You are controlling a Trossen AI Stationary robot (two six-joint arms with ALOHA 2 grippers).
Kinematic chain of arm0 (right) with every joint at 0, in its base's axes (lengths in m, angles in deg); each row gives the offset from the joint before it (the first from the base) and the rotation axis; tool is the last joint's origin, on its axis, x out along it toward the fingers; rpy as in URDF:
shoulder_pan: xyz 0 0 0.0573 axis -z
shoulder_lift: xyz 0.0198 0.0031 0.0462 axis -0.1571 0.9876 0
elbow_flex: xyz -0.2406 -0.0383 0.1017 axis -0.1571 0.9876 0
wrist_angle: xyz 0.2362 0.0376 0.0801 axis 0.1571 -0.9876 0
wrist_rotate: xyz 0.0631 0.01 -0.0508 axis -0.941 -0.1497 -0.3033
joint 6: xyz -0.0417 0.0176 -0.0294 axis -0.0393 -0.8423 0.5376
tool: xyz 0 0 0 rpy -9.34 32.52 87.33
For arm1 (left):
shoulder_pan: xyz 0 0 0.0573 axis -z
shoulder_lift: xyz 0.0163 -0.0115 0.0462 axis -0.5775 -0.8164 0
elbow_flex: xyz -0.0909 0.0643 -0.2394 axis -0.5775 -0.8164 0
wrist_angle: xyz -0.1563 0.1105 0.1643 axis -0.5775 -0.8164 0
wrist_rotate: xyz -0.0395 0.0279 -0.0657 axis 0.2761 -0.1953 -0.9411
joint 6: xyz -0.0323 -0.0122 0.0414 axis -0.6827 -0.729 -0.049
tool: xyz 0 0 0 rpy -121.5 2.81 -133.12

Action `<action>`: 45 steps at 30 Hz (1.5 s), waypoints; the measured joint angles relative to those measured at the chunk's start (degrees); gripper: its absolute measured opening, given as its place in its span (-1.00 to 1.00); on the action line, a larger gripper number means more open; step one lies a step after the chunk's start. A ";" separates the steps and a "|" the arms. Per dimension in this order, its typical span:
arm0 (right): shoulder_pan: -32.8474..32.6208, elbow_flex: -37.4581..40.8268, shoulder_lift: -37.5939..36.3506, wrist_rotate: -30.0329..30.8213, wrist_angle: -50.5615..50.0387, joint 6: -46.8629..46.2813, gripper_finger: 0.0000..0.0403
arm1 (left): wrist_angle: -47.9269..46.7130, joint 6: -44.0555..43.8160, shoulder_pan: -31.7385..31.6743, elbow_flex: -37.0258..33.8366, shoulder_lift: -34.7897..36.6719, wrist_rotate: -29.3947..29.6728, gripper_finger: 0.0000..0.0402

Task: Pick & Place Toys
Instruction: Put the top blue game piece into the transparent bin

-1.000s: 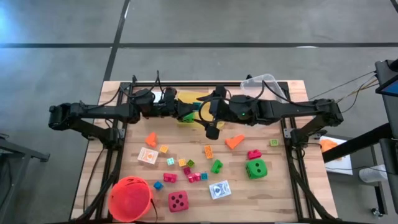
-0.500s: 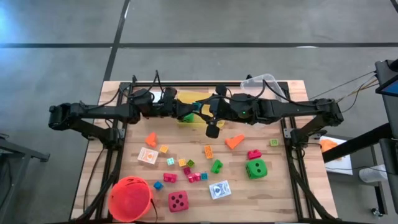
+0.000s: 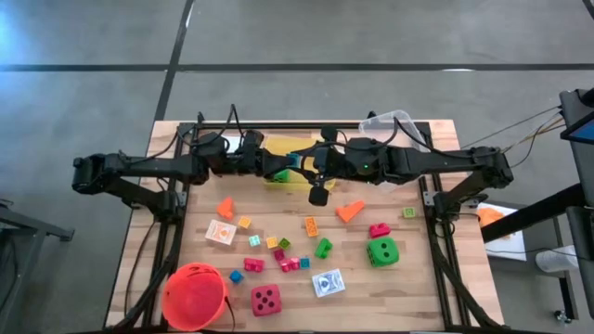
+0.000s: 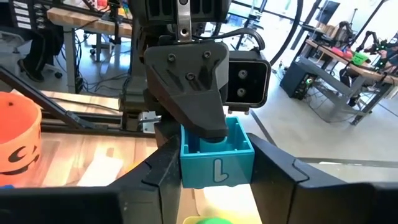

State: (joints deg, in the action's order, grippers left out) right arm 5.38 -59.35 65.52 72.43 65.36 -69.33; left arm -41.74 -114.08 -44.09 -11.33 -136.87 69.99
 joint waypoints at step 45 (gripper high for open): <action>17.48 0.00 -15.12 -0.13 -51.34 -45.13 -0.27 | -37.11 9.35 -4.35 0.00 18.51 -0.85 0.15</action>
State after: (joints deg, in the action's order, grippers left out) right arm 22.86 -59.35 50.41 72.30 14.03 -114.46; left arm -78.85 -104.73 -48.44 -11.33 -118.35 69.13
